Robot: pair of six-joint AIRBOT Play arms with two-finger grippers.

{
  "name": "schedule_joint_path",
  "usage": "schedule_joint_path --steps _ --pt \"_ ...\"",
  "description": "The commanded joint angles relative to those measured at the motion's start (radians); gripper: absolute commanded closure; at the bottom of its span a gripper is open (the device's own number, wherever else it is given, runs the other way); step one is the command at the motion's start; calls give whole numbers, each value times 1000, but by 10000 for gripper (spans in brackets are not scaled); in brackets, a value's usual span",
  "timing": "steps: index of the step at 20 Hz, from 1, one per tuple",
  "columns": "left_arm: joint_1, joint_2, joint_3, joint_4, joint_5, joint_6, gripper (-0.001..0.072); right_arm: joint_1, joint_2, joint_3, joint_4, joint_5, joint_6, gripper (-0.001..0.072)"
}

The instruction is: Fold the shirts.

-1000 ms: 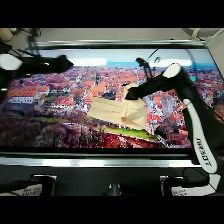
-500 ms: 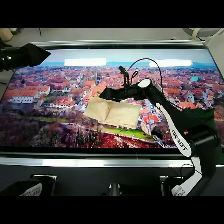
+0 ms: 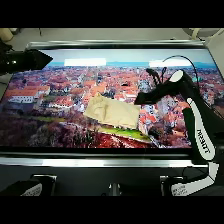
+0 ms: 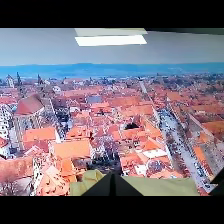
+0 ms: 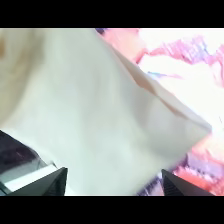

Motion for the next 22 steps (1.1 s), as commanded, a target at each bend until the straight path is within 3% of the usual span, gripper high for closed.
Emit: schedule_joint_path --steps 1,4,7,8,9,10,11,14,19,22 --pt "-2 0 0 15 -1 0 682 -44 12 -124 -89 27 45 66" --pt "-6 1 0 -1 -5 -18 682 -19 -2 -227 108 -135 45 40" --pt "-21 1 0 0 -12 -18 682 18 -42 -239 167 -185 46 46" --pt "-24 1 0 0 -12 -18 682 28 -55 -239 211 -200 45 129" --pt "-27 1 0 0 -12 -18 682 35 -65 -238 251 -206 42 315" --pt "-27 1 0 0 -12 -18 682 35 -66 -238 301 -204 3 644" --pt "-27 1 0 0 -12 -18 682 22 -61 -228 341 -193 -53 692" --pt "-27 1 0 1 -12 -17 682 -64 0 -112 365 -82 -173 693" --pt "-27 0 0 5 3 -14 682 -346 105 147 176 134 -41 693" --pt "-27 0 0 5 3 -6 681 -514 130 229 167 232 -36 693"
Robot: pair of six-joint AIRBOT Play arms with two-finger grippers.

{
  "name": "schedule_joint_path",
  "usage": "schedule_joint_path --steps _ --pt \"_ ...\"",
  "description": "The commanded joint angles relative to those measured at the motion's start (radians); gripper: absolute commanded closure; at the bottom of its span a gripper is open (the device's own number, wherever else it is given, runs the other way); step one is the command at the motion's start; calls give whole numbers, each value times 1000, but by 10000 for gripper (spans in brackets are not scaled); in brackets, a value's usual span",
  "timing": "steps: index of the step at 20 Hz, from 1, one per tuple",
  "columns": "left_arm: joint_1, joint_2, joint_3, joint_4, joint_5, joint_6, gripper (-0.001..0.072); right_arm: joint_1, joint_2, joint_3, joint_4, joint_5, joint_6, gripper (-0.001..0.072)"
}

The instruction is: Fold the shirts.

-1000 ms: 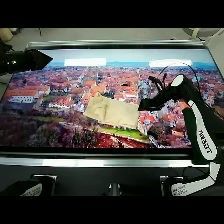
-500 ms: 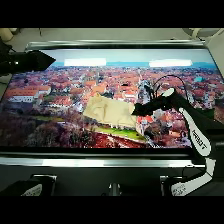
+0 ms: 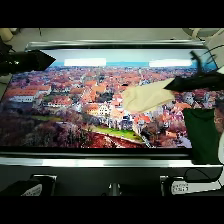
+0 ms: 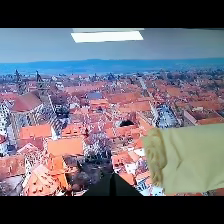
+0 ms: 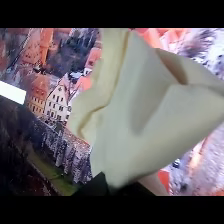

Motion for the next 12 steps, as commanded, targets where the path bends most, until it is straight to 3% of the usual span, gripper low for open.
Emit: schedule_joint_path --steps 1,12 --pt "0 0 -1 1 4 7 682 -201 36 117 -55 135 36 693" --pt "0 0 0 0 5 15 682 -567 90 219 -61 101 94 693"
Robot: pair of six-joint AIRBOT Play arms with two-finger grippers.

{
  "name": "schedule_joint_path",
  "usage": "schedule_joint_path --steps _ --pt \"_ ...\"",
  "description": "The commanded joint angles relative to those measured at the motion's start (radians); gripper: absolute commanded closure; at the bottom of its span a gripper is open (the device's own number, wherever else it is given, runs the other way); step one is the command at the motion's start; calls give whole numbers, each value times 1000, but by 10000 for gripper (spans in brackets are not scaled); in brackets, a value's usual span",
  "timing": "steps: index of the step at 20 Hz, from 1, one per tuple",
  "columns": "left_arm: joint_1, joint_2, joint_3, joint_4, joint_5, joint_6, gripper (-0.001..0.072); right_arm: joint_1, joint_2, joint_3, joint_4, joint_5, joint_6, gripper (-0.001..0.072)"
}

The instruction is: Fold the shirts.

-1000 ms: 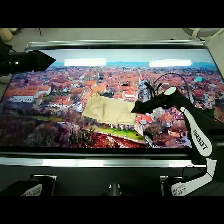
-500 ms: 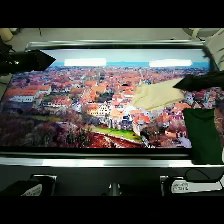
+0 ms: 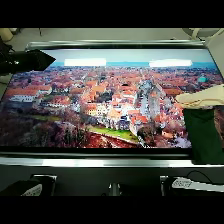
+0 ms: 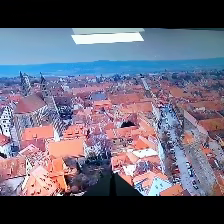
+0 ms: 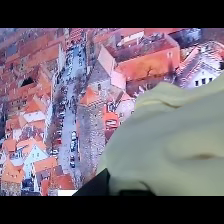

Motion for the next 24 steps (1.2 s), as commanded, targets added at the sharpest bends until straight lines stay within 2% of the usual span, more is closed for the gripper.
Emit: schedule_joint_path --steps 1,5,7,11,17,24 --pt "0 0 0 0 1 5 682 -93 26 21 -5 11 40 693" --pt "0 0 0 0 1 32 682 -107 27 21 -77 230 44 693" --pt "0 0 0 0 2 46 682 -107 42 19 -166 303 44 693" --pt "0 -7 0 1 16 61 682 -107 126 -32 -423 303 39 692" --pt "0 -22 0 0 51 61 681 -107 230 -378 -720 261 -45 693" --pt "0 -22 0 0 51 61 681 -108 230 -628 -743 31 -24 692"
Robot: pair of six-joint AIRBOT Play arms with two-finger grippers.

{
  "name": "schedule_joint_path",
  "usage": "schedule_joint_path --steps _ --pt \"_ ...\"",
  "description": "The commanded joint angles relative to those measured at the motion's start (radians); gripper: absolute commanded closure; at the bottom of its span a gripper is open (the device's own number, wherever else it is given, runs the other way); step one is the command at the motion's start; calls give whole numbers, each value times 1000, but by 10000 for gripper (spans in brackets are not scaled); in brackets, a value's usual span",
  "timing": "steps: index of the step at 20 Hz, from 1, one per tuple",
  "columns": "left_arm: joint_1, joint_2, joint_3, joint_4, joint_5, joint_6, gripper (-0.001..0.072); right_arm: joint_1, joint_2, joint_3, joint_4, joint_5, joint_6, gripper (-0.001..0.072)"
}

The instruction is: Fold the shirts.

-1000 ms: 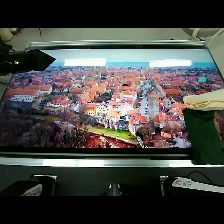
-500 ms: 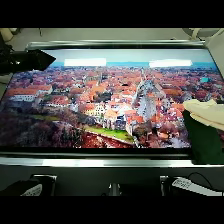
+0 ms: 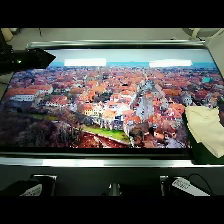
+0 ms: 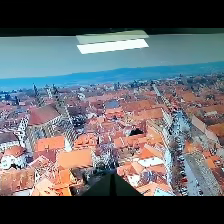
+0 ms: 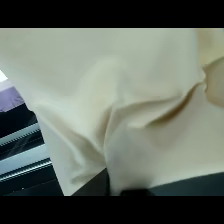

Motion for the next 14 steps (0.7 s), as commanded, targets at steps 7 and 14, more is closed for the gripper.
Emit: schedule_joint_path --steps 7,14 --pt "0 -1 0 -3 3 -3 682 0 6 -269 -30 -172 77 253" --pt "0 3 31 -49 4 -3 682 2 8 168 -211 -56 -64 72"
